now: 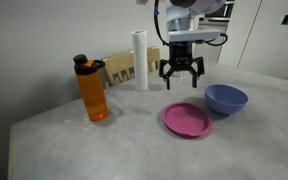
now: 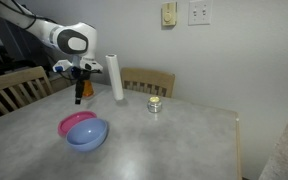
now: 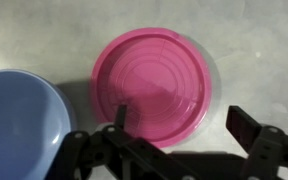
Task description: Put the pink lid on the bowl
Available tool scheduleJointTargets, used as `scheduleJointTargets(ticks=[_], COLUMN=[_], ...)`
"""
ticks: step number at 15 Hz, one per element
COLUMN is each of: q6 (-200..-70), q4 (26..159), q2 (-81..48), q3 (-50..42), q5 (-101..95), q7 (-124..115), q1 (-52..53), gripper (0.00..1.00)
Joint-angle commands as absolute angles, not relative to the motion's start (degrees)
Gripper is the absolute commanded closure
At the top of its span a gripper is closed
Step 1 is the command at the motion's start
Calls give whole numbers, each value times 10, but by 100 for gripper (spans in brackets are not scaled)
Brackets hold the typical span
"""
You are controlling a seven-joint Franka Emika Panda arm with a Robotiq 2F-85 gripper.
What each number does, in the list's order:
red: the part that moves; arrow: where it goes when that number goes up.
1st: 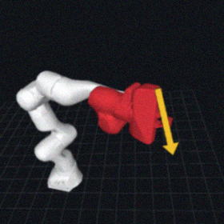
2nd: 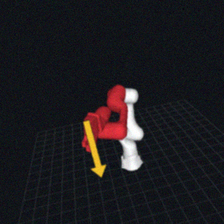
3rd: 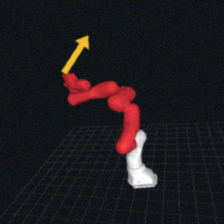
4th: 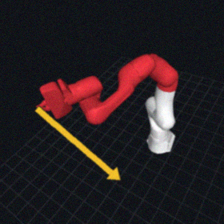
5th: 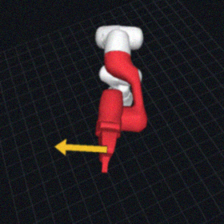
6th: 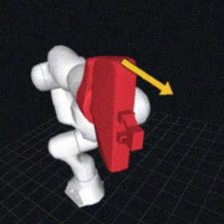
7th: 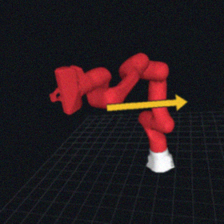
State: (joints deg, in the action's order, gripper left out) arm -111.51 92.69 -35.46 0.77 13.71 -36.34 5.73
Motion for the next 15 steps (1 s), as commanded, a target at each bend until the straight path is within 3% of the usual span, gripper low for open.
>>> scheduleJointTargets(ticks=[1, 15], q6=[-1111, -1005], q4=[923, 688], q2=[-355, -545], q3=[3, -10], q5=[140, 22], q7=[-362, -464], q1=[61, 134], gripper=[0, 0])
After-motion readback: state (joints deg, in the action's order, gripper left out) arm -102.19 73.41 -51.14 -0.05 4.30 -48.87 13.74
